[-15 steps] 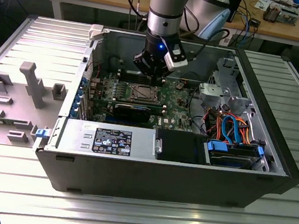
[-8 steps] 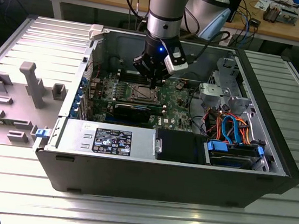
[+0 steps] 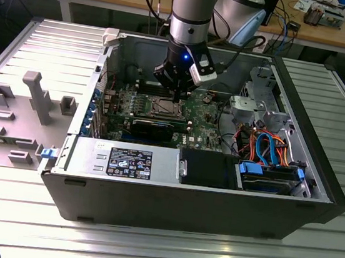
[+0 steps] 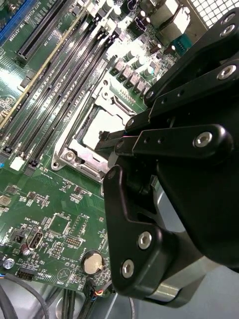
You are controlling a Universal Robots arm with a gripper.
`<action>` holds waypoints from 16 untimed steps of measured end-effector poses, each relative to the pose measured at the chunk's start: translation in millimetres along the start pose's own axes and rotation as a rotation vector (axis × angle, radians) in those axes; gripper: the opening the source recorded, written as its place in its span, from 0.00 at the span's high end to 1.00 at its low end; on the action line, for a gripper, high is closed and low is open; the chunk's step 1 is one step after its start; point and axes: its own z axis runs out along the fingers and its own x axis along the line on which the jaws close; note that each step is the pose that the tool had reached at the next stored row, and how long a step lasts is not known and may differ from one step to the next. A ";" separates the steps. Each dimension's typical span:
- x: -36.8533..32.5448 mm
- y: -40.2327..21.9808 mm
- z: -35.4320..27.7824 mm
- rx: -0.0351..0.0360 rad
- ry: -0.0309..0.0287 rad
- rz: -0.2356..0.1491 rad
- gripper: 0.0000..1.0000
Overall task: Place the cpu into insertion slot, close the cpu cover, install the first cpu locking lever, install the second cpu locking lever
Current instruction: 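Install the second cpu locking lever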
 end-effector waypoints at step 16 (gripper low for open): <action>-0.1 -4.5 -4.2 0.0000 0.0001 0.000 0.89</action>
